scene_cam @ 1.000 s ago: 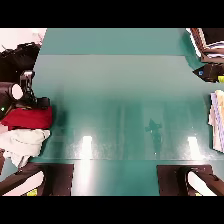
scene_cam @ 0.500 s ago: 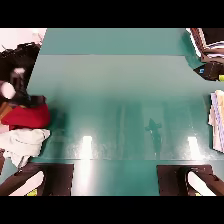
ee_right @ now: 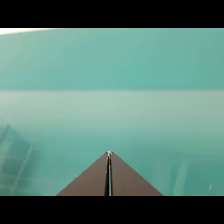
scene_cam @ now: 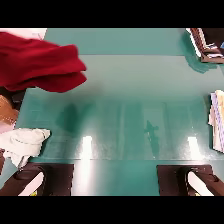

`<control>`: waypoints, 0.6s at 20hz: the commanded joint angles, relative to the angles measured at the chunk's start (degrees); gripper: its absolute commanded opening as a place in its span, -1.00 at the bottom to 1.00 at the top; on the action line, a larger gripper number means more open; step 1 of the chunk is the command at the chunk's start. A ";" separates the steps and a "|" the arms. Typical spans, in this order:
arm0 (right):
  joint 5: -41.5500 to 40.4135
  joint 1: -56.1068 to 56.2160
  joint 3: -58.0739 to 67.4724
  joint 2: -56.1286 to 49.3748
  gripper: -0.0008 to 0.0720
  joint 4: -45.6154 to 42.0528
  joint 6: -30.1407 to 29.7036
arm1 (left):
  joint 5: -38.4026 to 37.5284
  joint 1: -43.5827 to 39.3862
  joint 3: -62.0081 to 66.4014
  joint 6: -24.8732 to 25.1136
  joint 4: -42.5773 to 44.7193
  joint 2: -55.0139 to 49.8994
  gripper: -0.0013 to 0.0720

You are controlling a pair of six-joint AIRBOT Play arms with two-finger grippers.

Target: Fold the shirts.

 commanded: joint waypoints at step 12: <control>1.73 0.02 1.68 0.15 -0.93 0.00 0.00 | 3.48 -47.12 4.20 4.02 -6.10 -33.90 0.84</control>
